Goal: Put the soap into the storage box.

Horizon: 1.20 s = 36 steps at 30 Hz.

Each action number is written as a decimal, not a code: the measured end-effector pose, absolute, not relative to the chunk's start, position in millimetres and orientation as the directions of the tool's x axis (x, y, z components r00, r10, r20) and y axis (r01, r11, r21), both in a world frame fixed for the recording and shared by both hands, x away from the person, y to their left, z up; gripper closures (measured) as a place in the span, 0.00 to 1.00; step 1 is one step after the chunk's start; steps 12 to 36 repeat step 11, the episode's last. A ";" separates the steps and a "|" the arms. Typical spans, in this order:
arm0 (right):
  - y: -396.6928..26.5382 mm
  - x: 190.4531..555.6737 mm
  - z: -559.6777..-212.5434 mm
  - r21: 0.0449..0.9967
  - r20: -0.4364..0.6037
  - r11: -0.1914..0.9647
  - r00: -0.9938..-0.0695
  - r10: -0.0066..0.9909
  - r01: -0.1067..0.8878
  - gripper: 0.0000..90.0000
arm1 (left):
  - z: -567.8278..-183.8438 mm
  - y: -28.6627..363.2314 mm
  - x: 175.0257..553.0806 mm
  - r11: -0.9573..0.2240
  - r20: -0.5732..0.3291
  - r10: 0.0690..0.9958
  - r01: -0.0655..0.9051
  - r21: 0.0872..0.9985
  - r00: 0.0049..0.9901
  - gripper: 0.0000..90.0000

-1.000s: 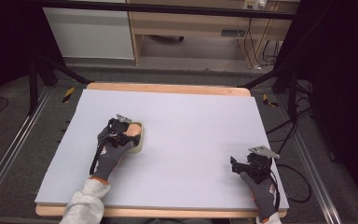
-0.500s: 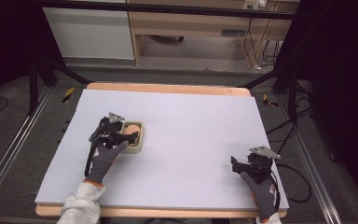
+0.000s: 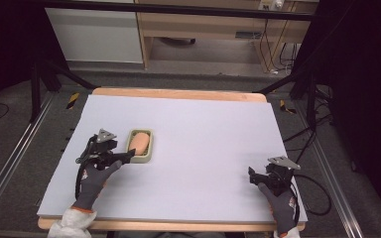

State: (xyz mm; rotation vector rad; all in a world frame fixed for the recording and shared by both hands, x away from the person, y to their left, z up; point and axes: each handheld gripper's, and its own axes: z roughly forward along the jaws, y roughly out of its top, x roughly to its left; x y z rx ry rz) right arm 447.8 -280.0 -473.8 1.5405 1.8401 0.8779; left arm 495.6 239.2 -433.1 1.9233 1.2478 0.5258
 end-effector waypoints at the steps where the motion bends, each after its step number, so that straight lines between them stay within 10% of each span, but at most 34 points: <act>1: -280.1 447.7 -474.0 0.784 -0.028 0.124 -0.166 0.986 0.608 0.07 | -434.2 241.7 494.2 -0.227 -0.062 0.899 0.582 0.781 0.434 0.24; 36: -285.0 447.2 -476.7 0.773 -0.052 0.136 -0.151 0.987 0.620 0.06 | -451.9 274.5 468.0 -0.214 -0.069 0.906 0.593 0.776 0.417 0.20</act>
